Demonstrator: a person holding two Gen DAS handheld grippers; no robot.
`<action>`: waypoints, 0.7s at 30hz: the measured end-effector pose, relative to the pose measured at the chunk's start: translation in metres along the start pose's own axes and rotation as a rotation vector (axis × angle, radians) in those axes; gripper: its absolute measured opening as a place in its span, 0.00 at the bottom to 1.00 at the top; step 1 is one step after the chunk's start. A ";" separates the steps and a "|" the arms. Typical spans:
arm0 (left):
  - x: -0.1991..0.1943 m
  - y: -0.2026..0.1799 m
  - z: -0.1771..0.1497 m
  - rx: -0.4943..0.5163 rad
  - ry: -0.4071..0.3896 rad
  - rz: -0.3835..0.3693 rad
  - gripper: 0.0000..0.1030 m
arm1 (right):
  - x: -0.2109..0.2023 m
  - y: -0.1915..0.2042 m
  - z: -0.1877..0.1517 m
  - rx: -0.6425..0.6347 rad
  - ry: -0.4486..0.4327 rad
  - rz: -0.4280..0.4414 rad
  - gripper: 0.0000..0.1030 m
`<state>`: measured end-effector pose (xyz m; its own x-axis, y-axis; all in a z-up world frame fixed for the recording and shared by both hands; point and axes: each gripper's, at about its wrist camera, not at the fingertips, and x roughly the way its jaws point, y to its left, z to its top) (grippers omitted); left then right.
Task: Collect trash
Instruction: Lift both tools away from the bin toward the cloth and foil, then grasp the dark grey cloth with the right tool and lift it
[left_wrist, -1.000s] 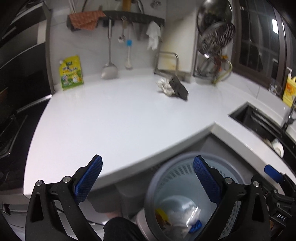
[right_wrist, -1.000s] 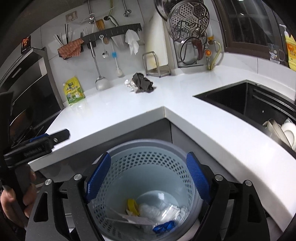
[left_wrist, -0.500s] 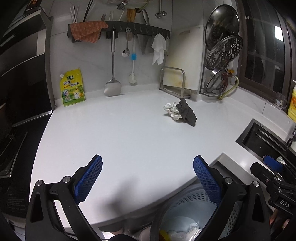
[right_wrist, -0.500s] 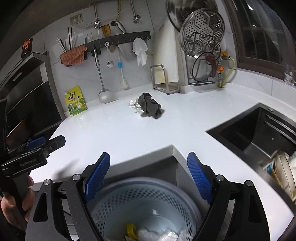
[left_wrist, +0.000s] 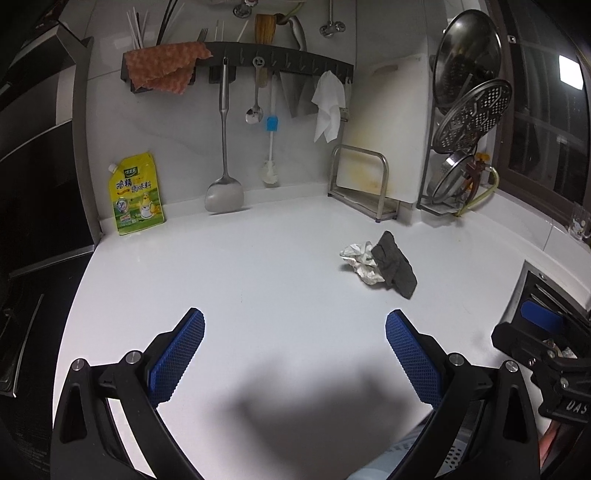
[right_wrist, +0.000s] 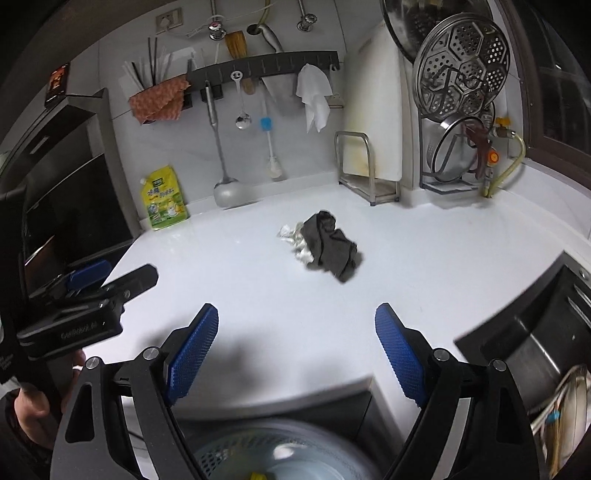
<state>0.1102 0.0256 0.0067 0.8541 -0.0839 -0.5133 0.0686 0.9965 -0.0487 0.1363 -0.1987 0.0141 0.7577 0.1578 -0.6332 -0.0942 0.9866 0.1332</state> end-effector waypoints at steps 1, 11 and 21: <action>0.005 0.001 0.002 -0.003 0.004 0.001 0.94 | 0.006 -0.003 0.004 0.002 0.005 -0.005 0.81; 0.061 0.003 0.016 -0.022 0.078 -0.005 0.94 | 0.079 -0.037 0.027 0.083 0.111 -0.028 0.81; 0.091 -0.002 0.028 -0.016 0.093 -0.002 0.94 | 0.138 -0.038 0.054 0.044 0.155 -0.029 0.81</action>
<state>0.2019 0.0158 -0.0163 0.8026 -0.0872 -0.5901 0.0618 0.9961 -0.0630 0.2790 -0.2166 -0.0372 0.6509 0.1371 -0.7467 -0.0426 0.9886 0.1444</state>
